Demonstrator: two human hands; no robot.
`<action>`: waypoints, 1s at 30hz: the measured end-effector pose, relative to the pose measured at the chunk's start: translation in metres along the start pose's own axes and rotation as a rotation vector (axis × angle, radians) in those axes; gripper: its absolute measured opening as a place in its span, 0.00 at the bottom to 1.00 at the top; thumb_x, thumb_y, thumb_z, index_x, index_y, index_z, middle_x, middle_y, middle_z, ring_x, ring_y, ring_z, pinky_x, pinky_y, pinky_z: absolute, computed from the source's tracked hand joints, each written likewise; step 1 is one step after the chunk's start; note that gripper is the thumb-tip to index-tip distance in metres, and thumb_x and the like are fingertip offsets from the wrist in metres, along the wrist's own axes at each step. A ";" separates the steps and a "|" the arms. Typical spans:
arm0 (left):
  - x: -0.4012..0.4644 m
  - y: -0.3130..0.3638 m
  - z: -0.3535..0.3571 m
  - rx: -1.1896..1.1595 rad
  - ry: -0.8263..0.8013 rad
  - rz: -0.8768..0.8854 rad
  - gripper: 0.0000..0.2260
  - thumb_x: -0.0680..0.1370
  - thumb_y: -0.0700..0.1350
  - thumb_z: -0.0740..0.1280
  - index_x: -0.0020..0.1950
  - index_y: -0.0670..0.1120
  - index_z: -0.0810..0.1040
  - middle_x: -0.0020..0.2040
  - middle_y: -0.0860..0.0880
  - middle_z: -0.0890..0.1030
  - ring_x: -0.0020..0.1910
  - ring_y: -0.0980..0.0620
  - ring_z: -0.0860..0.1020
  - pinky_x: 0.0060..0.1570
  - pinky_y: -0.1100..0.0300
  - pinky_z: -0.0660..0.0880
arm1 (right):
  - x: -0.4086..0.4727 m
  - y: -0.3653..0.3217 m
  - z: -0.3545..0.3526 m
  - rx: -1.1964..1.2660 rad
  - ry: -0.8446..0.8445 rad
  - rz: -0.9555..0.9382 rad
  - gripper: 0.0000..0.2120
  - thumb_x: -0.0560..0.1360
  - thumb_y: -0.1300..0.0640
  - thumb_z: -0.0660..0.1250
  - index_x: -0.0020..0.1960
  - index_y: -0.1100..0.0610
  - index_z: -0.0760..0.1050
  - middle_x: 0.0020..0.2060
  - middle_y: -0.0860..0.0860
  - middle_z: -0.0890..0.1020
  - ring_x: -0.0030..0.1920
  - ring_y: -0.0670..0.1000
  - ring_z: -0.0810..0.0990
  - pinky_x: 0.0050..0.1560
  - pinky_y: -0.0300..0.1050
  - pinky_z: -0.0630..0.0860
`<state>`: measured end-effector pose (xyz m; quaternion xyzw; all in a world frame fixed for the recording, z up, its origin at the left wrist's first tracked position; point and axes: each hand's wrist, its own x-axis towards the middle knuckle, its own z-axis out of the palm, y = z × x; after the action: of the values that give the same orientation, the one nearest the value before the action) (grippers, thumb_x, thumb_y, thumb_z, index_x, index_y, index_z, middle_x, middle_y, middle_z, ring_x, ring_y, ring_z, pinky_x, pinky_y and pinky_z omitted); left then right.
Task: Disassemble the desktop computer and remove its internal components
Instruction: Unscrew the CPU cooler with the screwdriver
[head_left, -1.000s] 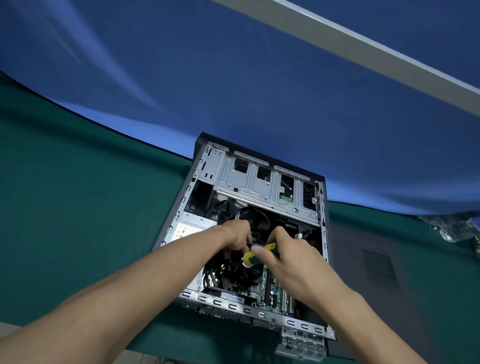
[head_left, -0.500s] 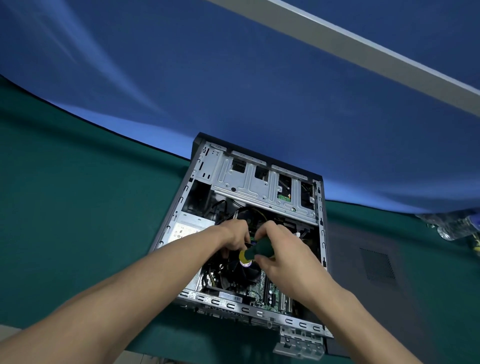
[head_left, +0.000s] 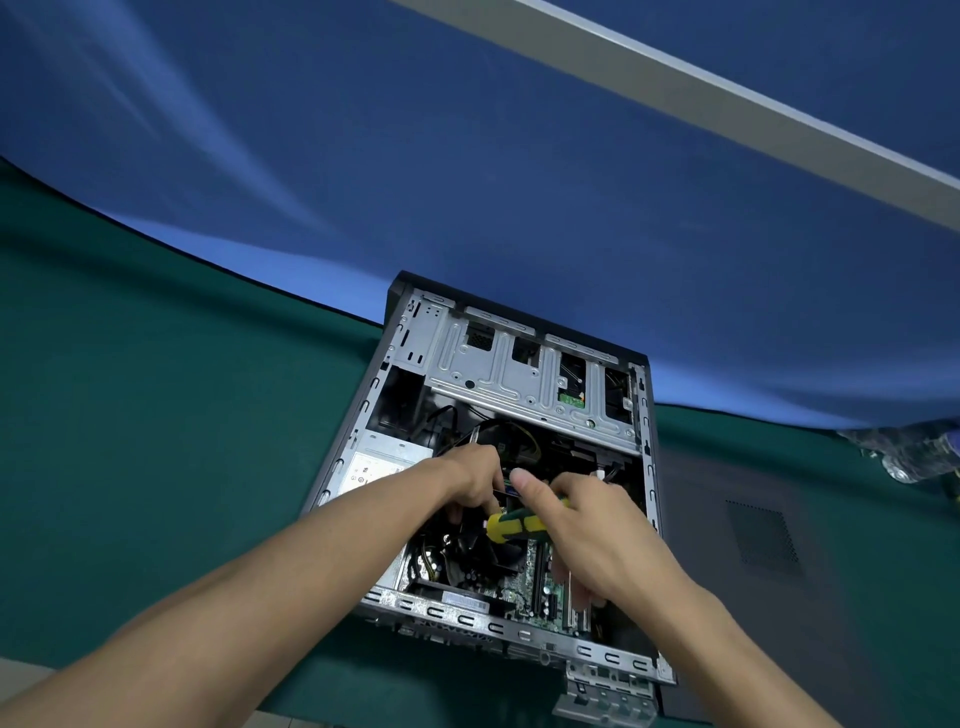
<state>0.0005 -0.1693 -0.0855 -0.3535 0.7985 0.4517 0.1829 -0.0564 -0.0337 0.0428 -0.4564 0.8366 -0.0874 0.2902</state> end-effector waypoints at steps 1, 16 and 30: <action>0.001 0.000 0.000 -0.003 0.004 -0.005 0.08 0.73 0.38 0.69 0.51 0.35 0.79 0.42 0.40 0.80 0.27 0.43 0.75 0.29 0.59 0.76 | 0.000 0.001 0.002 -0.010 0.035 0.013 0.25 0.74 0.31 0.52 0.41 0.51 0.73 0.26 0.51 0.79 0.25 0.48 0.78 0.29 0.43 0.71; 0.004 -0.001 0.002 0.020 0.014 0.030 0.07 0.75 0.38 0.67 0.52 0.38 0.80 0.39 0.38 0.79 0.29 0.44 0.74 0.39 0.49 0.79 | 0.005 -0.002 0.007 -0.208 0.169 -0.021 0.17 0.73 0.36 0.59 0.47 0.49 0.69 0.33 0.46 0.77 0.37 0.50 0.76 0.34 0.46 0.69; 0.003 0.001 0.000 0.082 0.008 0.046 0.05 0.72 0.36 0.66 0.47 0.38 0.78 0.35 0.44 0.75 0.41 0.39 0.81 0.37 0.50 0.77 | 0.004 -0.016 0.004 -0.144 -0.014 -0.203 0.11 0.72 0.48 0.64 0.49 0.47 0.64 0.36 0.46 0.74 0.35 0.48 0.73 0.32 0.44 0.67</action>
<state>-0.0024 -0.1698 -0.0866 -0.3291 0.8249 0.4214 0.1833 -0.0445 -0.0454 0.0442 -0.5591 0.7880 -0.0531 0.2521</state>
